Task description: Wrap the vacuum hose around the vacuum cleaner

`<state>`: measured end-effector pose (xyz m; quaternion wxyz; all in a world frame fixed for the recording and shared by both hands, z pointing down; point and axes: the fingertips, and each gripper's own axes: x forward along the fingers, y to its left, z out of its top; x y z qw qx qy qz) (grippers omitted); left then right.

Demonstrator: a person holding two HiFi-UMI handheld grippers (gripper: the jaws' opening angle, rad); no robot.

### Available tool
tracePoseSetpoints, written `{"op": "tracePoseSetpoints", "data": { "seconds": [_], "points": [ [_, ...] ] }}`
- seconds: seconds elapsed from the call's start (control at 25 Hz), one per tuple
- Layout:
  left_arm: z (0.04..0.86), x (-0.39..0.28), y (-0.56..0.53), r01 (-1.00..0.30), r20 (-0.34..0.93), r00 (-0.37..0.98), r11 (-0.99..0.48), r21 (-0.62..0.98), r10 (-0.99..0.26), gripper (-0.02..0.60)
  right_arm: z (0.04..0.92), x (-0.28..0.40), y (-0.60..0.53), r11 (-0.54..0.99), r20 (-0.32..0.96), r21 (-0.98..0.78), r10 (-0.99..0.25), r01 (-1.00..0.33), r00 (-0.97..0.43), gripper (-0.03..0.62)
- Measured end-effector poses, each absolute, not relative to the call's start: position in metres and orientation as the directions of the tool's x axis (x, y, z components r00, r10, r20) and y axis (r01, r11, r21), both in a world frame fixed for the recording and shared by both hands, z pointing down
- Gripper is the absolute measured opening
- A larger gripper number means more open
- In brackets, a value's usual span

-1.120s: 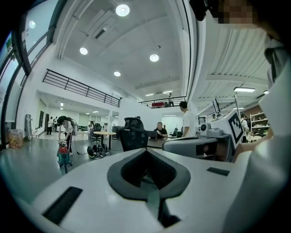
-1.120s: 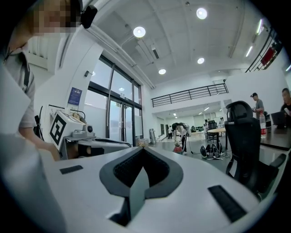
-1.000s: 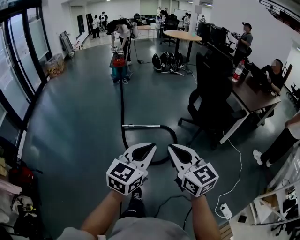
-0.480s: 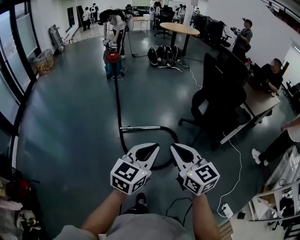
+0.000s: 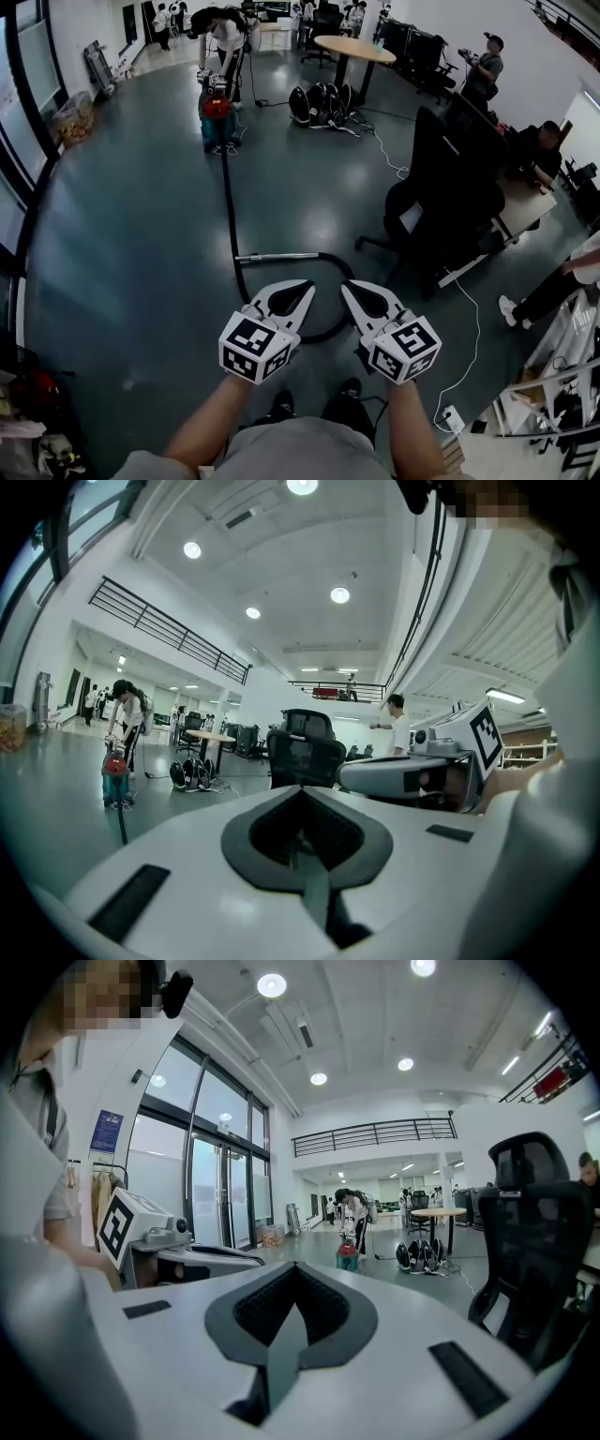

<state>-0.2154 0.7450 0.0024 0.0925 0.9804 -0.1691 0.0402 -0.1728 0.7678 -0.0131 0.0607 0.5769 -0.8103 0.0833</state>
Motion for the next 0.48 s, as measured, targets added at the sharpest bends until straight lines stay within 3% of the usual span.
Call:
{"op": "tracePoseSetpoints", "data": {
  "seconds": [0.48],
  "points": [
    [0.001, -0.186, 0.688, -0.375, 0.111, 0.926, -0.912, 0.163, -0.361, 0.006, -0.018, -0.151, 0.707, 0.385, 0.197, -0.039, -0.902, -0.922, -0.384, 0.003]
  ]
}}
